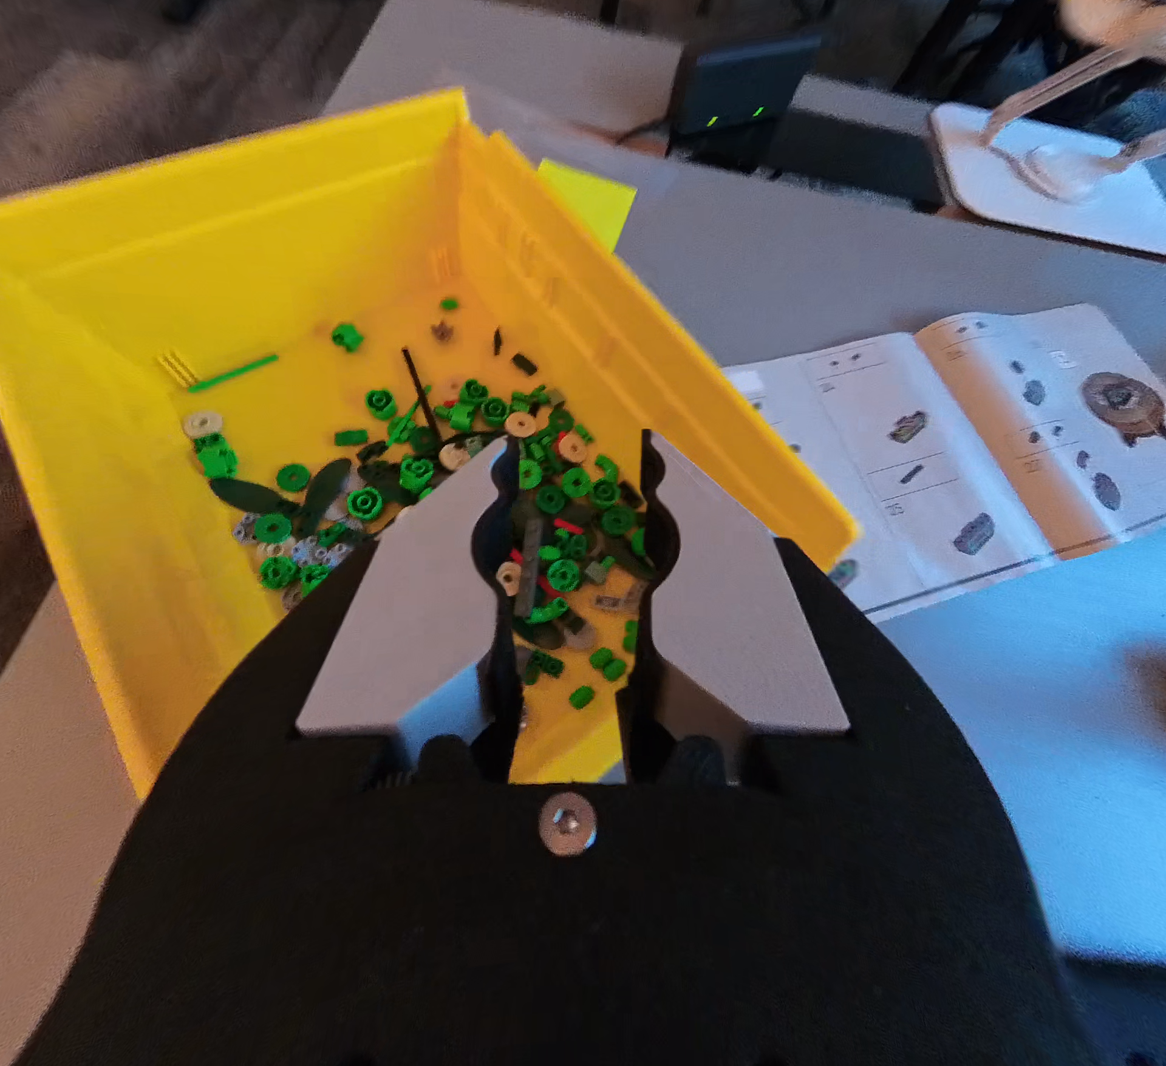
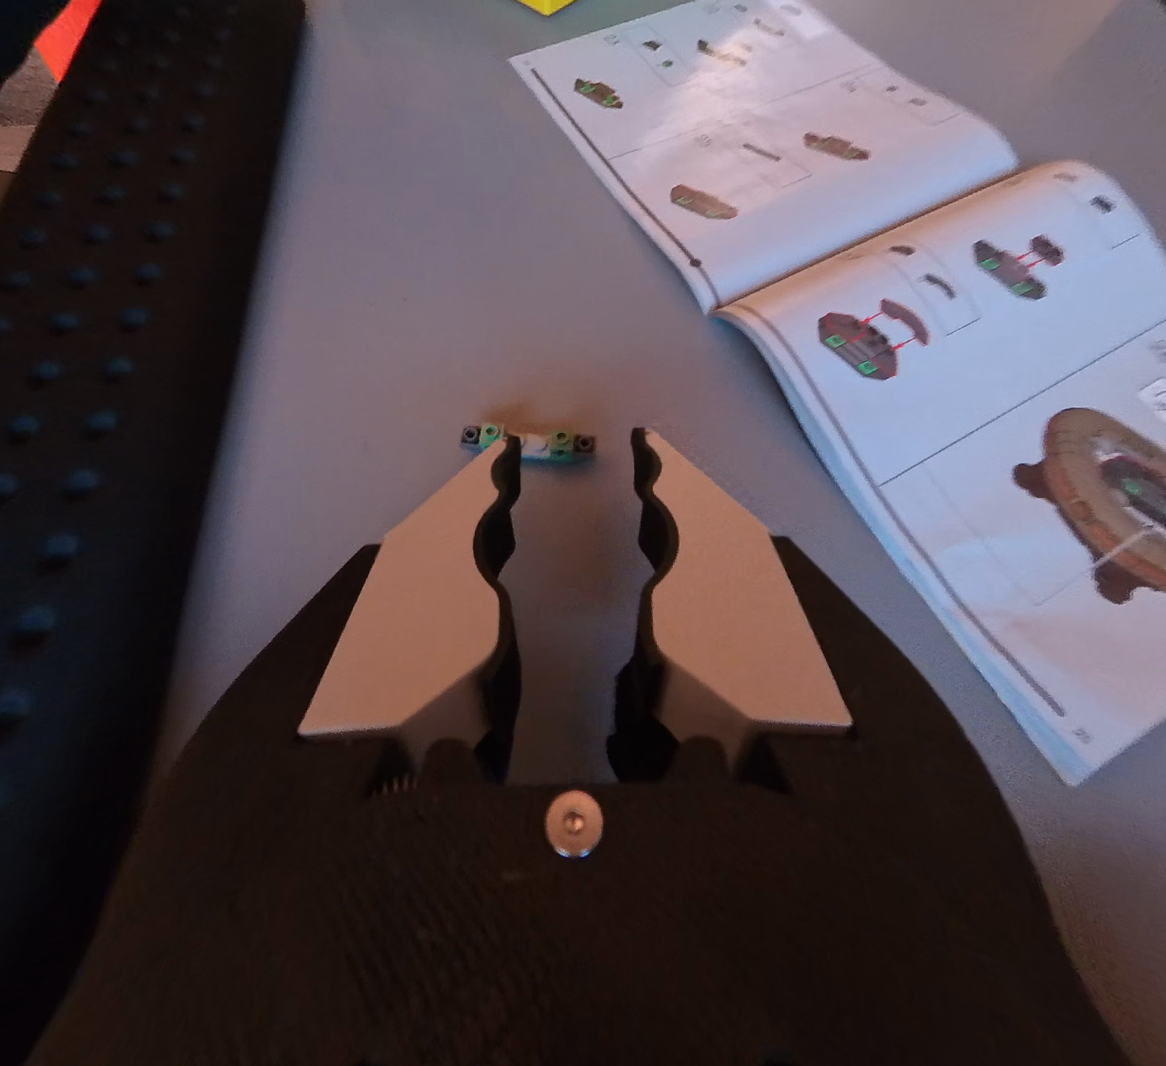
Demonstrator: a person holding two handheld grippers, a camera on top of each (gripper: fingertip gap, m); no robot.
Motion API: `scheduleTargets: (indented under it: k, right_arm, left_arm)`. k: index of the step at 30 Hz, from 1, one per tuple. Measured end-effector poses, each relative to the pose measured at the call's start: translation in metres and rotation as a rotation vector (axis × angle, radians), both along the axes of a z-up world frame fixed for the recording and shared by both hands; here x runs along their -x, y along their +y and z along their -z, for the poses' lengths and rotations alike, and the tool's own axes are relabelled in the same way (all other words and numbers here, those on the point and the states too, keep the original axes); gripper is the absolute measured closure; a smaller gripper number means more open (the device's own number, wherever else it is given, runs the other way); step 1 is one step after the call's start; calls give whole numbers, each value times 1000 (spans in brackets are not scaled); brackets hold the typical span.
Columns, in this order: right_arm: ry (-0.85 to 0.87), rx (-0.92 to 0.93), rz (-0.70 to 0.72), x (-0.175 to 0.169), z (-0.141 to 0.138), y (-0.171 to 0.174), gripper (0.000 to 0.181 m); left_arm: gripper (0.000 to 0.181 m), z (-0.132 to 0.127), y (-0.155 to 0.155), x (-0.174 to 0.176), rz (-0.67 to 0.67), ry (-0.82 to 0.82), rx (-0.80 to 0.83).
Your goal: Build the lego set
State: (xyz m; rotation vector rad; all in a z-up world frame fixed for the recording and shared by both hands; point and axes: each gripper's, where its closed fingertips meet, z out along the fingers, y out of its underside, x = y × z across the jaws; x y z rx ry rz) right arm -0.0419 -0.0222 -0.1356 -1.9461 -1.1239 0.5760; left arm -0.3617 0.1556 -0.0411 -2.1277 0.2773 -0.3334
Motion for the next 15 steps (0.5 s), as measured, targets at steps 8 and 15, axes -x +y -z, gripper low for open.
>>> scheduleTargets:
  k: [8,15]
  right_arm:
    - [-78,51,-2,1,24,1,142]
    - [-57,66,-21,24,23,-3,145]
  left_arm:
    - [153,-17,-125,-151,525,-299,-70]
    - [135,68,-184,-243,825,-30,61]
